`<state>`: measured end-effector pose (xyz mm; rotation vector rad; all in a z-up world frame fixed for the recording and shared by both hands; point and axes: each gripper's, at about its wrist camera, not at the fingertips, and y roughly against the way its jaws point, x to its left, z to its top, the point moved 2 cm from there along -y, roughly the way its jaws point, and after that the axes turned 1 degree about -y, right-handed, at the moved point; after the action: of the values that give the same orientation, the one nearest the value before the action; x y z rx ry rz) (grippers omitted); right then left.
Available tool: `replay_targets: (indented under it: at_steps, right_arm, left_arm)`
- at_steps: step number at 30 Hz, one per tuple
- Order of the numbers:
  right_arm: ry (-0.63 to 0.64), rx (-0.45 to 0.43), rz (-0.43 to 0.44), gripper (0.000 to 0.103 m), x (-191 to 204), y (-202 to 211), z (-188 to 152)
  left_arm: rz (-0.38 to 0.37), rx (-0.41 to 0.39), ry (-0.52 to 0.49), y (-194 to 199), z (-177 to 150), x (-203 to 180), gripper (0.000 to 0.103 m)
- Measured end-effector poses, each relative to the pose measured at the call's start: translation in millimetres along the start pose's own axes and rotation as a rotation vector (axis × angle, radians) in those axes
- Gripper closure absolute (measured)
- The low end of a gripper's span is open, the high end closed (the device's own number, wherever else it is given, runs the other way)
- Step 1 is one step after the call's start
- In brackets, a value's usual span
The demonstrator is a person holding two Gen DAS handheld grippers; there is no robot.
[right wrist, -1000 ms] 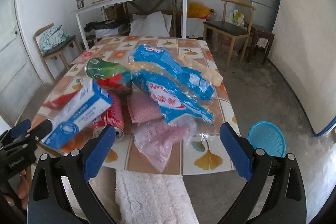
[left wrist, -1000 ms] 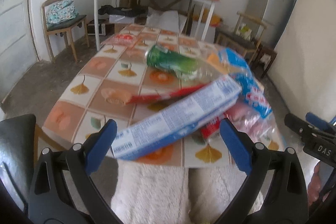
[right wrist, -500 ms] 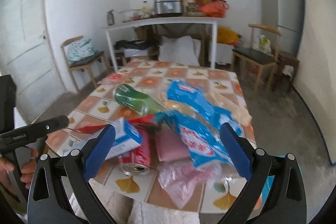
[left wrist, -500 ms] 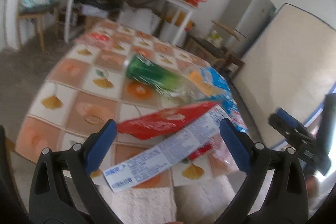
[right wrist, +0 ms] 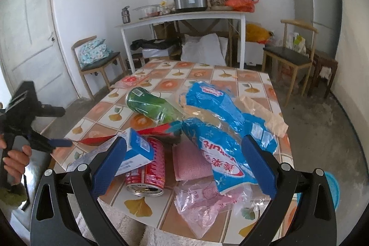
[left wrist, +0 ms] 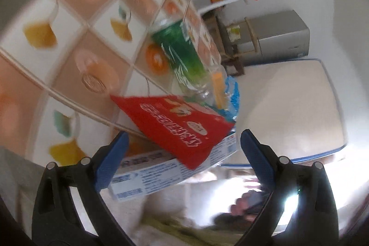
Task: Collect trash
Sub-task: 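Grasp the red snack bag with the left tool while the right tool grasps the blue Yakult bag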
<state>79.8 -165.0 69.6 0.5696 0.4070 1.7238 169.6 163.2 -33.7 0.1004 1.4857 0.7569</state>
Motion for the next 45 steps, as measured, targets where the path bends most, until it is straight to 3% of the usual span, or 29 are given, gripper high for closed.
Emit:
replay_targets:
  at_steps: [5,8,10,13,15,20,30,36,40,45]
  right_arm:
    - [-0.020,-0.004,-0.017,0.006,-8,1,0]
    - [-0.026,-0.001,-0.025,0.006,-10,1,-1]
    - [-0.029,0.003,-0.030,0.006,-11,1,-1]
    - [-0.033,0.004,-0.038,0.006,-11,2,0]
    - [-0.036,0.010,-0.040,0.006,-12,3,0]
    - [-0.039,0.020,-0.054,0.006,-12,3,2]
    - [-0.012,0.004,-0.073,0.006,-28,-2,23]
    - [-0.060,0.125,0.025,0.006,-46,-46,38]
    - [-0.126,0.202,0.069,0.007,-55,-78,37]
    - [-0.147,0.252,0.047,0.023,-59,-98,36]
  left_arm:
    - [-0.054,0.195,0.175,-48,9,20,0.027]
    - [-0.077,0.257,0.259,-70,9,30,0.036]
    - [-0.089,0.266,0.283,-77,9,32,0.041]
    - [-0.112,0.266,0.315,-89,10,34,0.056]
    - [-0.131,0.251,0.339,-94,8,38,0.071]
    - [-0.196,0.216,0.348,-93,8,39,0.092]
    - [-0.322,0.071,0.263,-50,7,29,0.099]
    - [-0.341,-0.026,0.128,-27,9,11,0.103]
    - [-0.397,-0.092,0.033,-19,5,-2,0.103]
    - [-0.450,-0.150,-0.027,-21,-1,-1,0.103]
